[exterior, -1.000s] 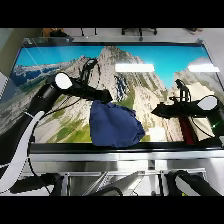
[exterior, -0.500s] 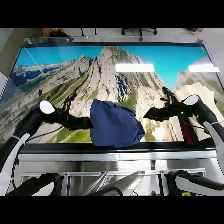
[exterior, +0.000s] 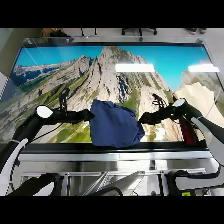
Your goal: Fold the shirts.
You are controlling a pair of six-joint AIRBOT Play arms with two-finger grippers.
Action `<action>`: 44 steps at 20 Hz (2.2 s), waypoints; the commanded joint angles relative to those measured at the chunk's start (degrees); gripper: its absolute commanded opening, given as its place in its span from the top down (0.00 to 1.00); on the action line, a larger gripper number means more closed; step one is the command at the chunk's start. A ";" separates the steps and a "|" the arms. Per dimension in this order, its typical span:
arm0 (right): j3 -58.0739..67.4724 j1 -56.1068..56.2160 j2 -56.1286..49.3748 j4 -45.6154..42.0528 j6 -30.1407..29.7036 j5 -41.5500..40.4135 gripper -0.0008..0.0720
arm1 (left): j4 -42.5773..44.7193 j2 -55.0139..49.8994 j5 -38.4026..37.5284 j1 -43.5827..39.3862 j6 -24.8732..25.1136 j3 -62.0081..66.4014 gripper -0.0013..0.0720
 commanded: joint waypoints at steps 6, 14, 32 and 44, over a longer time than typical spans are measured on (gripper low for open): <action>-0.09 5.53 -1.42 1.92 -2.25 -3.48 0.68 | 0.09 -20.85 1.36 -4.68 0.28 20.00 0.03; 0.50 5.49 -1.09 2.56 -2.19 -2.84 0.96 | 2.01 -35.71 -11.63 -9.07 0.24 35.65 0.93; 41.42 -8.50 28.63 9.22 -3.13 5.42 0.96 | 2.36 4.70 -15.78 -0.04 -2.82 53.86 0.97; 28.28 -8.22 25.46 21.73 -4.87 20.74 0.96 | 11.04 19.02 -7.34 -9.46 -5.95 17.35 0.96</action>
